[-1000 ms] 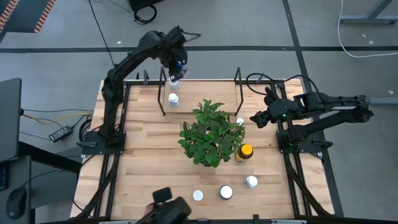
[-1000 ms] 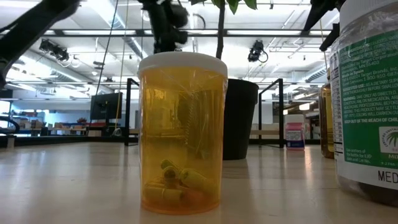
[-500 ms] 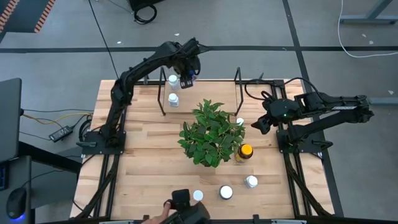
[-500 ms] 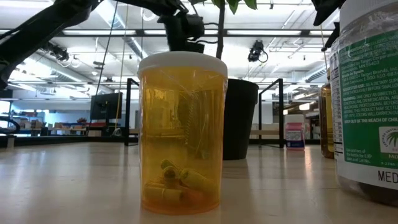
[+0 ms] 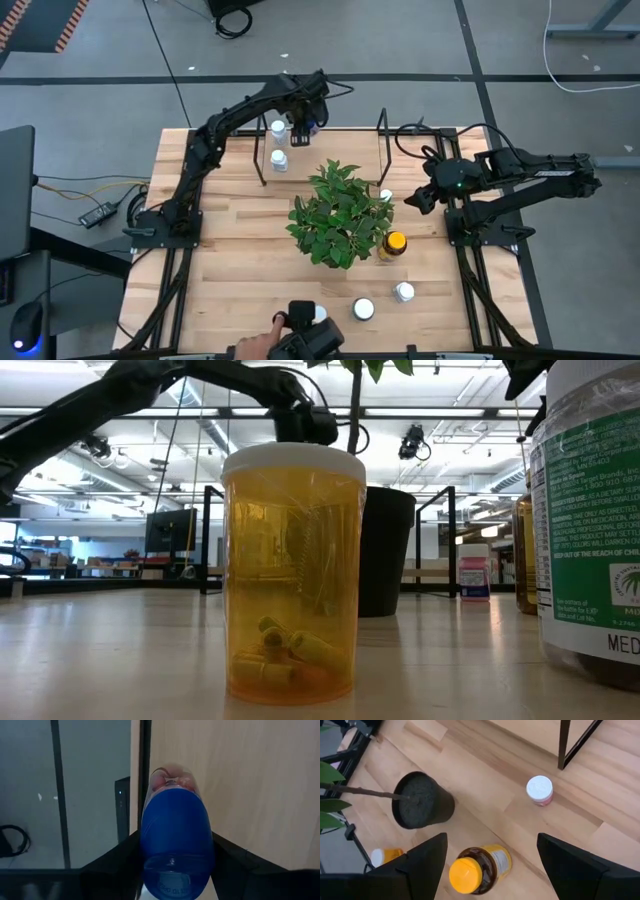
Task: Pick and place medicine bottles onto shelf by color
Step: Put the blue pill bottle on the shelf
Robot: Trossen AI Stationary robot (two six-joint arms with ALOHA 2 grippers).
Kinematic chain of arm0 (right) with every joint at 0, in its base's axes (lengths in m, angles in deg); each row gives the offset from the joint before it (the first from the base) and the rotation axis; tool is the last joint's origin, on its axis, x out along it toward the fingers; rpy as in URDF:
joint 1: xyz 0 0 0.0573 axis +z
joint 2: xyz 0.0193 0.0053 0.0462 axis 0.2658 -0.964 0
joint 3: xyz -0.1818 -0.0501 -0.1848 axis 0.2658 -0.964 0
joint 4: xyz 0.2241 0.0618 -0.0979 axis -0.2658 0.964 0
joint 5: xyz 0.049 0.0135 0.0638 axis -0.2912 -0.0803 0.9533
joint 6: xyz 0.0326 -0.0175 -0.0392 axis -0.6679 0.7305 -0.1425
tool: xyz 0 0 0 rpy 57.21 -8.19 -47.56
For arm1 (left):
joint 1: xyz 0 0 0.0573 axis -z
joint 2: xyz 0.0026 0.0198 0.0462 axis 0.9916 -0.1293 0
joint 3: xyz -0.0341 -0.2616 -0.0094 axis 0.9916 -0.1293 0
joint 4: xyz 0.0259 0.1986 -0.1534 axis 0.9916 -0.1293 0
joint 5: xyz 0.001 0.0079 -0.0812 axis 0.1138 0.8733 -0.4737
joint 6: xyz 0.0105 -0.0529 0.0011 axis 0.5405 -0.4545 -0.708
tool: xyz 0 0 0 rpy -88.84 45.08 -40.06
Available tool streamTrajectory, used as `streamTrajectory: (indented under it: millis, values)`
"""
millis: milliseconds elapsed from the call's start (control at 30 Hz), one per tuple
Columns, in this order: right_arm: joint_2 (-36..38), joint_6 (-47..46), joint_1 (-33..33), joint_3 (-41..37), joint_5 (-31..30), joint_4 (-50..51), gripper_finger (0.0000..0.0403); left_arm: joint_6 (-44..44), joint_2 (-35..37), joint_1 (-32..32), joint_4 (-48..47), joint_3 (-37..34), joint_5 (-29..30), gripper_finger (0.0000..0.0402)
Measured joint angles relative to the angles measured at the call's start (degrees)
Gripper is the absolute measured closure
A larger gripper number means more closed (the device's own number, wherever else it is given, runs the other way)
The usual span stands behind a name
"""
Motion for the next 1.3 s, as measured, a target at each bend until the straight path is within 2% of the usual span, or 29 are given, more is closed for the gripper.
streamTrajectory:
  millis: [300,767,1000,1300]
  values:
    - [0.0,-2.0,0.0,0.0,0.2,0.0,0.0087,8.8,-2.1,-0.1,-0.8,0.0,0.1,0.0206]
    - [0.0,-4.0,0.0,0.0,2.5,-0.1,0.0087,16.0,-3.5,-0.5,0.4,0.0,0.1,0.0205]
    - [0.0,-4.0,0.0,0.0,3.6,-0.1,0.0087,16.4,-4.0,-0.6,0.5,0.0,0.2,0.02]
    - [0.0,-3.8,0.0,0.0,3.8,-0.1,0.0087,14.9,-4.0,-0.6,0.4,0.0,0.1,0.0164]
